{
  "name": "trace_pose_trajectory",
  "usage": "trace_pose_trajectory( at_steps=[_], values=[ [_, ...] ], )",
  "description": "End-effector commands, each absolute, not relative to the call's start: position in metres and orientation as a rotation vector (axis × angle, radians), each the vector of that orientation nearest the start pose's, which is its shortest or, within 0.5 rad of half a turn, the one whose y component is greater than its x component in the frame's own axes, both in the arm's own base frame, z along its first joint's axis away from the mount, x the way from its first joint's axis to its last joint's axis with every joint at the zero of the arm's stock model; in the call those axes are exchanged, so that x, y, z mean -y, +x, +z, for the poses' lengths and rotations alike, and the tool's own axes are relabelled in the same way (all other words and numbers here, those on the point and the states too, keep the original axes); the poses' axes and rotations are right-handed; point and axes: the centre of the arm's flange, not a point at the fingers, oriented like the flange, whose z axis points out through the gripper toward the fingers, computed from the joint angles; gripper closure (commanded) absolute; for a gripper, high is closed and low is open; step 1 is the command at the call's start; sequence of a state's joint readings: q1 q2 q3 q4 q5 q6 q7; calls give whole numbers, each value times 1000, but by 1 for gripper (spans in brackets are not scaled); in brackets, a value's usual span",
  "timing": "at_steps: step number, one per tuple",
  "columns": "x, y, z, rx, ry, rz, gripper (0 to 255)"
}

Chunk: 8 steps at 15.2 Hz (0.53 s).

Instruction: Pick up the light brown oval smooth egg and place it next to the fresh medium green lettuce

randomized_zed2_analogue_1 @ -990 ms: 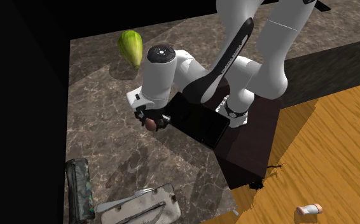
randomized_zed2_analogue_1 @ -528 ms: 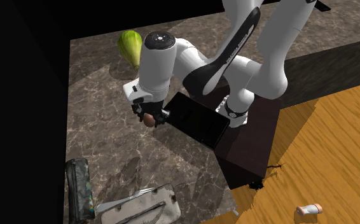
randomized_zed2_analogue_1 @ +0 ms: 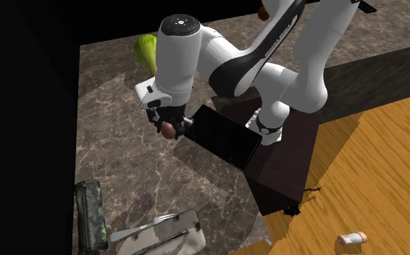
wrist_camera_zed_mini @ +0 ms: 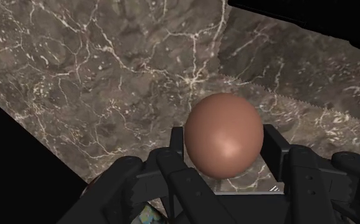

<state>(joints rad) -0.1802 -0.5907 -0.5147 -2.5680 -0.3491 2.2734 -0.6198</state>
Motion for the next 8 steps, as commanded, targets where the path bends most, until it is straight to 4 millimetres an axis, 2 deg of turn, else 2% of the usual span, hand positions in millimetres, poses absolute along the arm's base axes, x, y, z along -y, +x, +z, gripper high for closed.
trace_pose_trajectory(
  at_steps=[1,8],
  values=[
    [271,303,469,263,-3275,-327,255],
    [271,303,506,263,-3275,-327,255]
  ],
)
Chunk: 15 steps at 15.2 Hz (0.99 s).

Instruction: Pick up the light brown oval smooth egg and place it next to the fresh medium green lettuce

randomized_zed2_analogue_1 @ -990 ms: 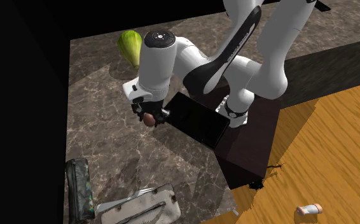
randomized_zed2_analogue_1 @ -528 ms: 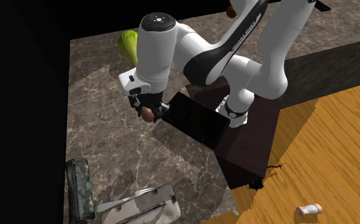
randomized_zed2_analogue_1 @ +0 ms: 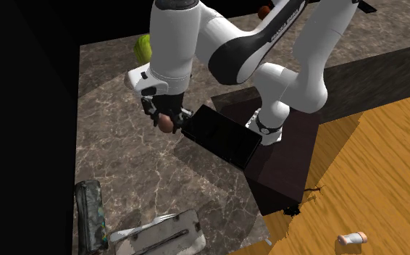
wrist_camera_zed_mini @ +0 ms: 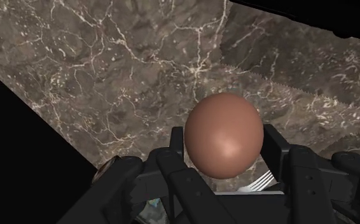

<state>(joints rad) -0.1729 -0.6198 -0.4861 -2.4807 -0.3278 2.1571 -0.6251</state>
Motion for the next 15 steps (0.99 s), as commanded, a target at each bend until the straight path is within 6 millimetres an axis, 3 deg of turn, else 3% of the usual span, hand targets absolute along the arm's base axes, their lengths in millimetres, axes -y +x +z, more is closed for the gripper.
trace_pose_trajectory(
  at_steps=[1,6,15],
  values=[
    [271,303,511,263,-3275,-327,255],
    [271,303,536,263,-3275,-327,255],
    [314,192,536,263,-3275,-327,255]
  ],
)
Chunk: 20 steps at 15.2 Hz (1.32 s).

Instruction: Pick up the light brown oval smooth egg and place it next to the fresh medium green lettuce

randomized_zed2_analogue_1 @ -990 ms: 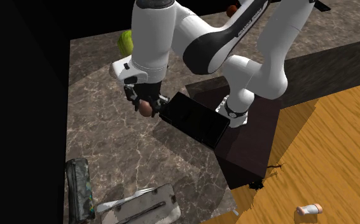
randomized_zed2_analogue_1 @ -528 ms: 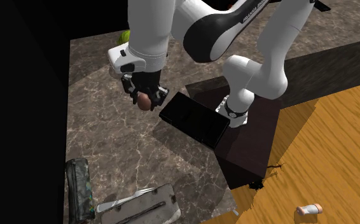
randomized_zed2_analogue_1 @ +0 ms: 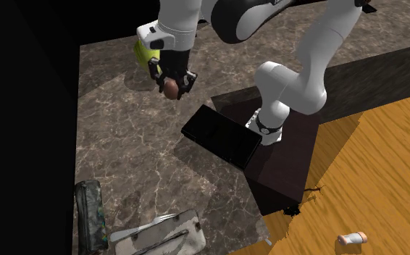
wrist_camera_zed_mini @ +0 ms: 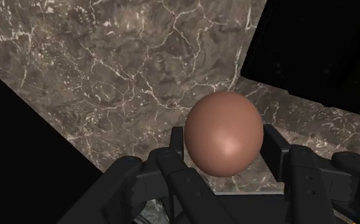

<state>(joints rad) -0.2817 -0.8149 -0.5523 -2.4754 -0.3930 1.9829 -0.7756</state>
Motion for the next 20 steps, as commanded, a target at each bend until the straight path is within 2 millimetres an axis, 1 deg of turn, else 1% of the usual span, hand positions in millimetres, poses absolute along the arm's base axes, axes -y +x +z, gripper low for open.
trace_pose_trajectory(
  at_steps=[1,20],
  values=[
    [318,180,536,263,-3275,-327,255],
    [409,-54,536,263,-3275,-327,255]
  ],
)
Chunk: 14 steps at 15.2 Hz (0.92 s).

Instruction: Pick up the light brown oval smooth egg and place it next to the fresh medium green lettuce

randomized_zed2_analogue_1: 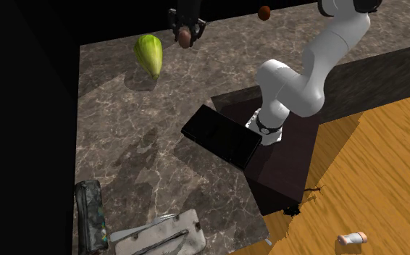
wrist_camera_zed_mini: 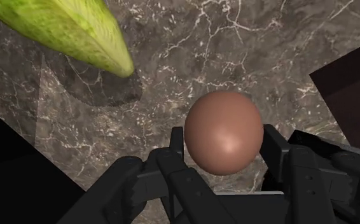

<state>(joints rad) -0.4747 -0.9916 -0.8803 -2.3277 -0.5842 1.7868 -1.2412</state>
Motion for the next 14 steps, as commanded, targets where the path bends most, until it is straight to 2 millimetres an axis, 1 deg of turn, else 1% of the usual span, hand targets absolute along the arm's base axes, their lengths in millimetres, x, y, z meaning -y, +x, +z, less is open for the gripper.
trace_pose_trajectory(
  at_steps=[1,14],
  values=[
    [414,-66,536,263,-3275,-327,255],
    [476,-226,536,263,-3275,-327,255]
  ],
)
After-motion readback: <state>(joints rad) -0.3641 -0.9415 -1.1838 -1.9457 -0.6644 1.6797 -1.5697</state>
